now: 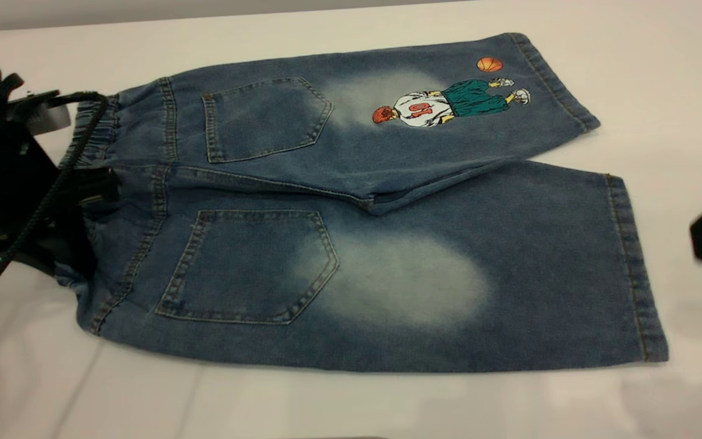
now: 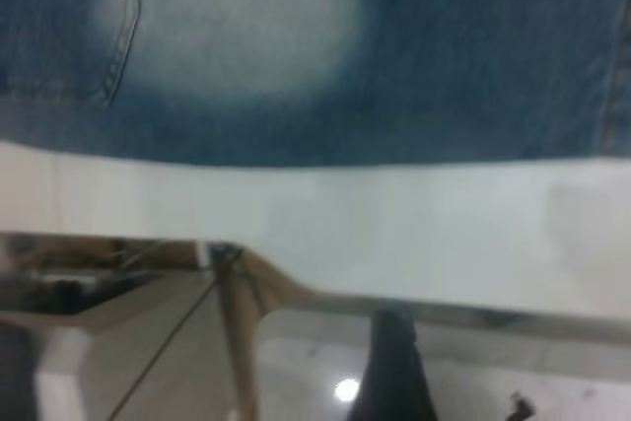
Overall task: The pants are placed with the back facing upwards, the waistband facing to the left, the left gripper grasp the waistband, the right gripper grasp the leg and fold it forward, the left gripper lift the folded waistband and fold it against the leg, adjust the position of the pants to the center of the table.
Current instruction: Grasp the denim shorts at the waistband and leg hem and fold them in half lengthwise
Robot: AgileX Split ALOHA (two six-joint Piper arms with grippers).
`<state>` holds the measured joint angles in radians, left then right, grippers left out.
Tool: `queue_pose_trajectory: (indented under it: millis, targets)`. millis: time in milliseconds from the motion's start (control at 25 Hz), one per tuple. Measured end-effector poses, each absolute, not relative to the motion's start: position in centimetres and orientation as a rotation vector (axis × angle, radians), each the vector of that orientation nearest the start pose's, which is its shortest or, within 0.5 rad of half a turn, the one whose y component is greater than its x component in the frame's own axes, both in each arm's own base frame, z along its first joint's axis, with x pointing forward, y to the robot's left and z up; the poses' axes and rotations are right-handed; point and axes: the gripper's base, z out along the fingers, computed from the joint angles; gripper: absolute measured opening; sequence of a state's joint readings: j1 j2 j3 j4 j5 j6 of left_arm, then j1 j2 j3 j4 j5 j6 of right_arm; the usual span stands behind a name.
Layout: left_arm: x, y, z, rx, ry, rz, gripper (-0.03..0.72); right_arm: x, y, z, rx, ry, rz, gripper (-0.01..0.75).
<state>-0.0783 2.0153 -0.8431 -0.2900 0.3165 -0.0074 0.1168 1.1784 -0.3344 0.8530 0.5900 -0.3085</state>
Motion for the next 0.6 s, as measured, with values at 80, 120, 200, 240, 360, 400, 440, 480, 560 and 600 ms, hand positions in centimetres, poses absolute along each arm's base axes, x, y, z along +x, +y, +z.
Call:
queue_pose_trajectory:
  millis: [80, 120, 200, 240, 360, 400, 440, 480, 560, 600]
  targets:
    - [30.9, -3.3, 6.6, -0.291, 2.940, -0.184, 0.095, 14.6, 5.8, 16.1, 0.365, 2.753, 0.785, 0.467]
    - [30.9, -3.3, 7.1, -0.288, 2.926, -0.187, 0.095, 14.6, 5.8, 15.9, 0.387, 2.734, 0.807, 0.467]
    - [31.1, -3.3, 8.1, -0.282, 2.893, -0.194, 0.094, 14.5, 5.9, 15.6, 0.420, 2.713, 0.840, 0.467]
    - [31.2, -3.4, 8.7, -0.277, 2.875, -0.198, 0.094, 14.5, 6.0, 15.3, 0.424, 2.714, 0.847, 0.467]
    - [31.2, -3.5, 10.0, -0.266, 2.839, -0.207, 0.094, 15.1, 6.0, 14.1, 0.465, 2.744, 0.845, 0.467]
    - [31.2, -3.5, 10.2, -0.264, 2.835, -0.209, 0.094, 15.3, 6.0, 13.6, 0.492, 2.750, 0.840, 0.467]
    - [31.2, -3.5, 10.2, -0.263, 2.833, -0.210, 0.094, 15.5, 6.0, 13.0, 0.513, 2.767, 0.837, 0.467]
    - [31.2, -3.5, 10.2, -0.263, 2.835, -0.210, 0.094, 15.7, 6.1, 12.4, 0.534, 2.786, 0.838, 0.467]
    - [31.2, -3.5, 10.3, -0.262, 2.837, -0.211, 0.094, 15.9, 6.2, 11.3, 0.546, 2.828, 0.845, 0.467]
    - [31.2, -3.5, 10.3, -0.261, 2.837, -0.211, 0.094, 16.0, 6.3, 10.8, 0.550, 2.848, 0.848, 0.467]
